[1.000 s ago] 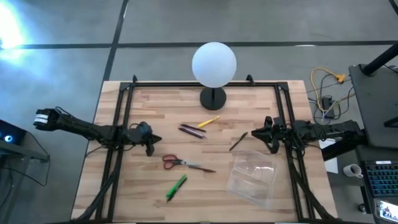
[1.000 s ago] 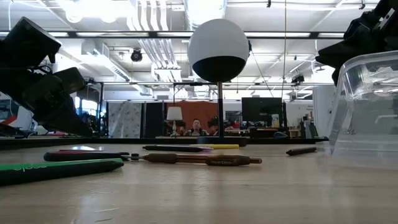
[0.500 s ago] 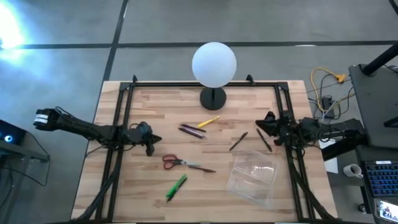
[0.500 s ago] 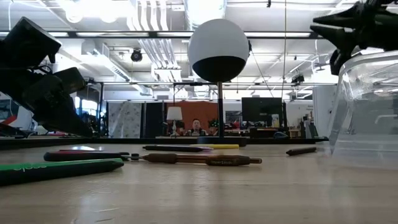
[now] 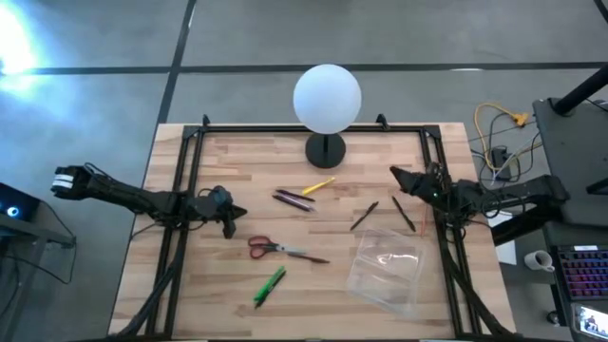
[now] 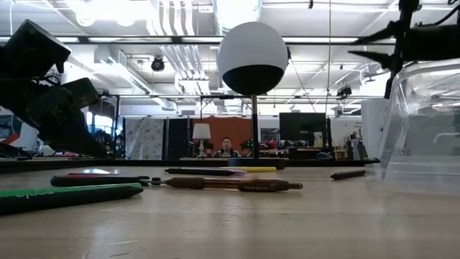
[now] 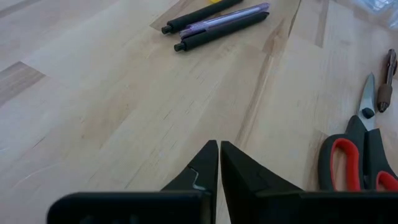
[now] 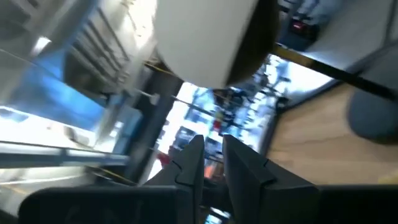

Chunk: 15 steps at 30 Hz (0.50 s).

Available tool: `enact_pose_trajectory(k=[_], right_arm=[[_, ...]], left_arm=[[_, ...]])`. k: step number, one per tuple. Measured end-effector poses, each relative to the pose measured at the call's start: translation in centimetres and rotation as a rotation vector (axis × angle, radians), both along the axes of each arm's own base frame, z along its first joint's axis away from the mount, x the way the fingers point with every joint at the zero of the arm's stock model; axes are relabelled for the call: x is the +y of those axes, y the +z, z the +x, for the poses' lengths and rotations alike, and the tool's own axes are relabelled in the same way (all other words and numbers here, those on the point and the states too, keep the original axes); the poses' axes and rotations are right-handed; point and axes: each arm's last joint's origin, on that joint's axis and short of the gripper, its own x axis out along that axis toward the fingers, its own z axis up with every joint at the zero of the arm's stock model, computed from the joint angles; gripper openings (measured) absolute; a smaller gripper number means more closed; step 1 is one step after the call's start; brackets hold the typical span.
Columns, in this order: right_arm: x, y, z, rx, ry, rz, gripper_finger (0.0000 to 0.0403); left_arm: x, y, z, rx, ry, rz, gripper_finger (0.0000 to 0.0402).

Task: Pick & place school supplies into a supply box
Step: Put the orange pencil into the supply box

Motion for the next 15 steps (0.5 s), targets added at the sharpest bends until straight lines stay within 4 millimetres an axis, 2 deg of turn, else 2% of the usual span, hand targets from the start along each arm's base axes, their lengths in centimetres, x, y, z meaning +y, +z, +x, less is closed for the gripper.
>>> enact_pose_trajectory(k=[3, 6, 8, 11, 15], right_arm=[[0.1, 1.4, 0.2, -0.071, 0.023, 0.005, 0.0052], [-0.1, 2.1, 0.7, 0.006, -0.029, -0.057, 0.0052], [-0.1, 2.3, 1.3, 0.082, -0.047, -0.084, 0.0052], [-0.2, 2.7, 2.1, 0.244, -0.051, -0.105, 0.0052], [-0.1, 2.6, 2.4, 0.699, -0.021, -0.112, 0.0054]], left_arm=[[0.0, 0.0, 0.0, 0.0, 0.0, 0.0, 0.0003], [0.0, 0.0, 0.0, 0.005, -0.015, 0.028, 0.0003], [0.0, 0.2, 0.1, -0.029, 0.021, -0.026, 0.0003], [0.0, 0.9, 0.6, -0.181, 0.166, -0.279, 0.0003], [-0.1, 2.0, 1.1, -0.385, 0.4, -0.767, 0.0003]])
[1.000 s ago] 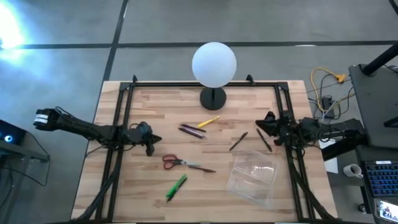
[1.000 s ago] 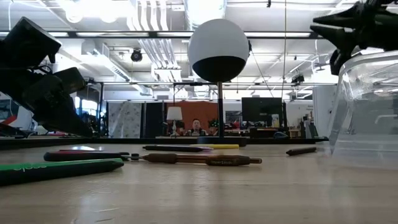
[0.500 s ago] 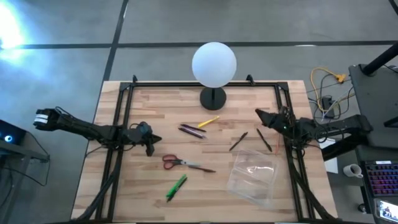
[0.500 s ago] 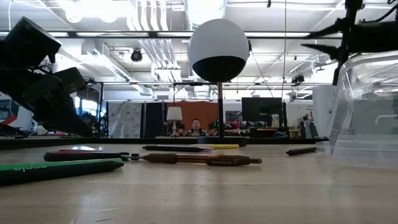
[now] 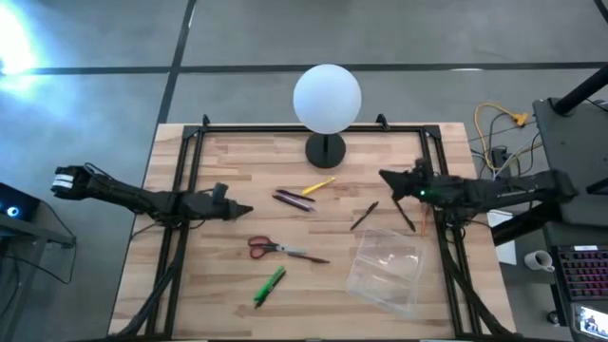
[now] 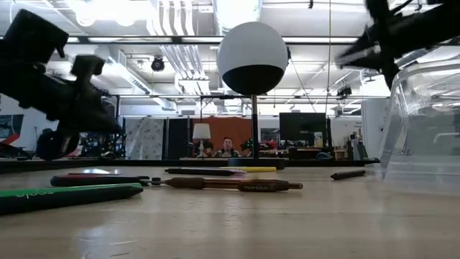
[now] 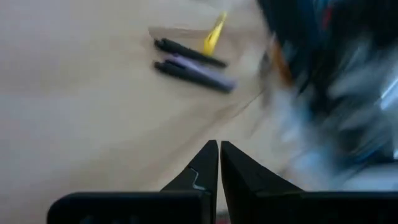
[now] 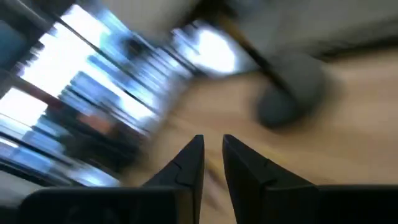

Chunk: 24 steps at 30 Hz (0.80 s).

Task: Pick & place school supplies into a supply box
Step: Put the orange pencil into the supply box

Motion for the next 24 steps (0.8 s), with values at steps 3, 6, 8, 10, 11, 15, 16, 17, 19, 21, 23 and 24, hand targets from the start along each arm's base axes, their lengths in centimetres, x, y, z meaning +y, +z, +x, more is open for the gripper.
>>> enact_pose_trajectory(k=[3, 6, 8, 10, 11, 15, 16, 17, 19, 21, 23, 24], right_arm=[[-0.1, 0.3, -1.1, 0.33, -0.061, 0.093, 0.0062], [0.0, 0.7, -2.1, 0.581, -0.119, 0.19, 0.0072], [0.1, 0.8, -2.3, 0.695, -0.132, 0.26, 0.0081], [0.3, 0.4, -2.0, 0.774, -0.142, 0.345, 0.009], [0.3, 0.2, -1.7, 0.803, -0.137, 0.361, 0.0095], [0.3, -0.9, 0.2, 0.891, -0.162, 0.401, 0.0113], [0.2, -1.3, 0.7, 0.934, -0.15, 0.402, 0.0118], [0.1, -1.8, 1.1, 0.98, -0.137, 0.39, 0.0121], [-0.2, -2.7, 1.8, 1.088, -0.12, 0.367, 0.0127], [-0.8, -3.6, 2.5, 1.193, -0.093, 0.351, 0.0131], [-1.7, -4.5, 3.1, 1.306, -0.032, 0.36, 0.0132], [-2.3, -5.0, 3.3, 1.366, 0.018, 0.374, 0.0132]], left_arm=[[0.0, 0.0, 0.0, -0.019, 0.04, -0.101, 0.0003], [0.0, -0.1, 0.0, -0.014, 0.034, -0.089, 0.0003], [0.0, -0.2, -0.1, -0.004, 0.027, -0.072, 0.0003], [0.0, -0.2, -0.1, -0.001, 0.026, -0.07, 0.0003], [0.0, -0.2, -0.1, -0.002, 0.026, -0.07, 0.0003], [0.0, -0.2, -0.1, -0.002, 0.027, -0.07, 0.0003], [0.0, -0.2, -0.1, -0.001, 0.026, -0.067, 0.0003], [0.0, -0.2, -0.1, 0.0, 0.024, -0.065, 0.0003], [0.0, -0.2, -0.1, 0.0, 0.025, -0.063, 0.0003], [0.0, -0.2, -0.1, 0.0, 0.033, -0.059, 0.0003], [0.1, -0.2, -0.1, -0.001, 0.047, -0.053, 0.0003], [0.1, -0.2, -0.1, -0.002, 0.053, -0.05, 0.0003]])
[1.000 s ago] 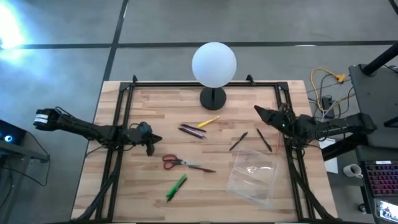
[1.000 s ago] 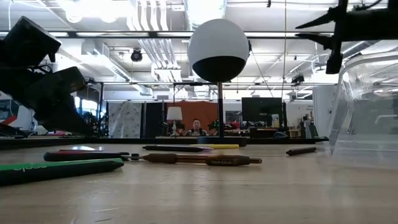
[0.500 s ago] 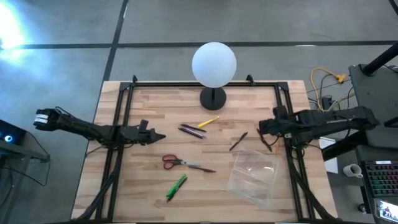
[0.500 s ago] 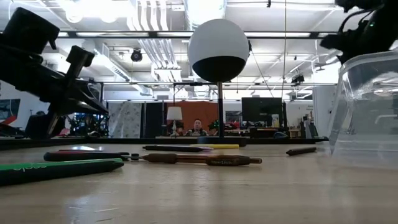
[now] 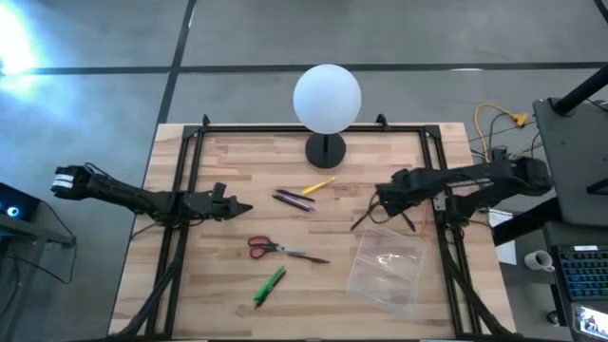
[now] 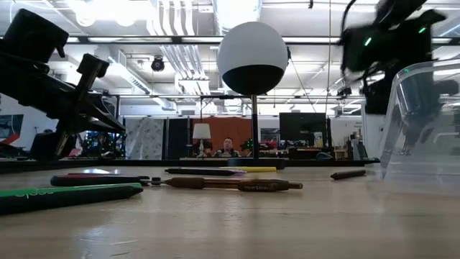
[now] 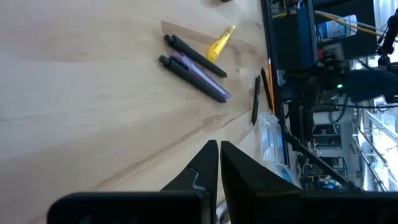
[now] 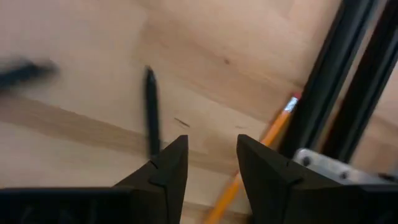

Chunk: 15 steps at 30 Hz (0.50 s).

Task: Pick & place school supplies into a supply box
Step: Put the orange pencil into the supply box

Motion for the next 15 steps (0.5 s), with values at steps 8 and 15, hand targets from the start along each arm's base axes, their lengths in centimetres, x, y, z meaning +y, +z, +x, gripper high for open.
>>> enact_pose_trajectory(k=[8, 15], right_arm=[[-4.3, -1.1, 0.1, 0.235, 0.073, 0.255, 0.0121], [-5.4, -1.0, -1.1, 0.343, 0.262, 0.421, 0.0094]], left_arm=[[0.0, 0.0, 0.0, -0.008, 0.022, -0.028, 0.0003], [0.0, 0.0, 0.0, -0.009, 0.024, -0.028, 0.0003]])
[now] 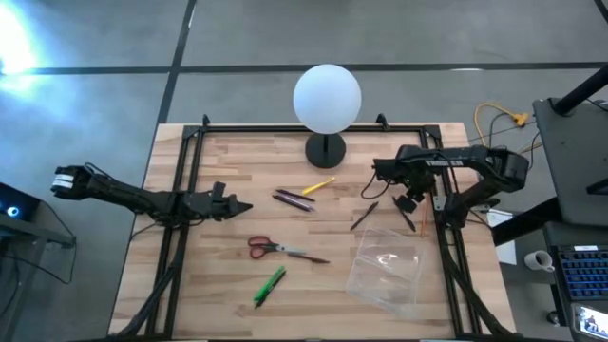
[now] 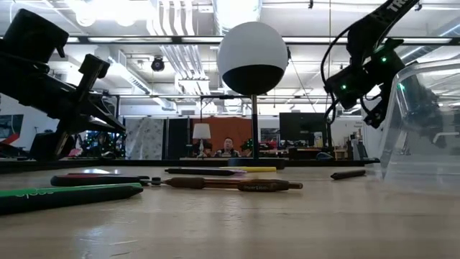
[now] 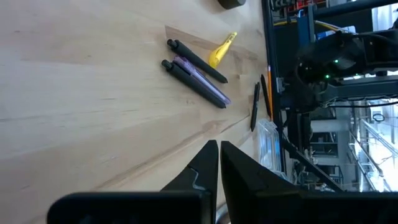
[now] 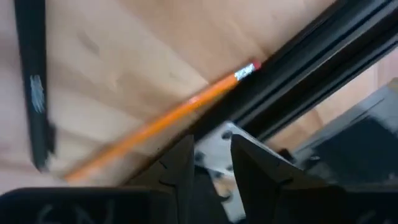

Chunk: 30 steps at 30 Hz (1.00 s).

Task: Pick & place school supplies into a supply box
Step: Put the orange pencil into the supply box

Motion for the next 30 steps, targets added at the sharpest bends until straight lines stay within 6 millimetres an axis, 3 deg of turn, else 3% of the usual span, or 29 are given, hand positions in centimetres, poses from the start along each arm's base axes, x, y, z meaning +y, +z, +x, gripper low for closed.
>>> enact_pose_trajectory(k=[3, 7, 13, 21, 30], right_arm=[[0.1, 0.0, -0.1, 0.001, 0.093, 0.074, 0.0083], [0.2, -0.4, 0.2, -0.022, 0.085, 0.168, 0.0073], [0.4, -2.6, 0.6, 0.124, -0.028, 0.278, 0.0073], [0.2, -5.3, 0.9, 0.244, -0.012, 0.375, 0.0086], [0.2, -7.1, 1.2, 0.134, 0.025, 0.406, 0.0079]], left_arm=[[0.0, 0.0, 0.0, -0.001, 0.014, 0.006, 0.0003], [0.1, 0.0, 0.0, -0.001, 0.024, 0.01, 0.0003], [0.1, 0.0, 0.0, -0.001, 0.038, 0.015, 0.0003], [0.1, 0.1, 0.0, -0.004, 0.038, 0.015, 0.0003], [0.1, 0.4, 0.1, -0.015, 0.037, 0.014, 0.0003]])
